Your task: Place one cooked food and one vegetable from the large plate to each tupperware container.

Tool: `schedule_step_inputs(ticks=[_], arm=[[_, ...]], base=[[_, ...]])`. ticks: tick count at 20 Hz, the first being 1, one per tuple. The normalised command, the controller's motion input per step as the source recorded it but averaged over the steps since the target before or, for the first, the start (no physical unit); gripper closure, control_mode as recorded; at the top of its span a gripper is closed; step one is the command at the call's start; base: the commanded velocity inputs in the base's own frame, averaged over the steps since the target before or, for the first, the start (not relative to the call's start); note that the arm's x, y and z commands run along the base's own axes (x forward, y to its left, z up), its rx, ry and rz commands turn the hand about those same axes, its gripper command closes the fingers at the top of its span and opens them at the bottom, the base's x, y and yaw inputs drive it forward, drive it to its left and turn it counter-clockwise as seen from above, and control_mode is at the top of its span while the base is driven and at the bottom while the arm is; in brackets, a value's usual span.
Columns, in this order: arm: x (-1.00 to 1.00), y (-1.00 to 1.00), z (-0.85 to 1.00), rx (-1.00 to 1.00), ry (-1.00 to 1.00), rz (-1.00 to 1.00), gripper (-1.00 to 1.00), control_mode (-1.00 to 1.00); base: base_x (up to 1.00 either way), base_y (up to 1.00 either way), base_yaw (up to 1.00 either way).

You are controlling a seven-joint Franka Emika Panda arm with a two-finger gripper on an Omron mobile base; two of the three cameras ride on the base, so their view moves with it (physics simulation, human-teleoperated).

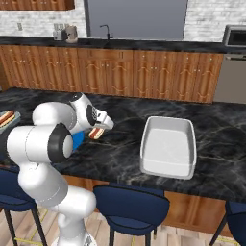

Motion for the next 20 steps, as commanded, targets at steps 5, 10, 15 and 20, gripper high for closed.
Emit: schedule_step_inputs(ticks=[5,10,15,20], arm=[[0.00,0.00,0.00,0.00,0.00,0.00,1.00,1.00],[0.09,-0.09,0.00,0.01,0.00,0.00,1.00,-1.00],[0.08,-0.92,0.36,0.01,0.01,0.00,1.00,-1.00],[0.08,-0.92,0.24,-0.03,0.12,0.00,1.00,-1.00]], base=[[0.87,-0.53,0.15],[0.64,-0.27,0.00],[0.00,0.00,0.00],[0.00,0.00,0.00]])
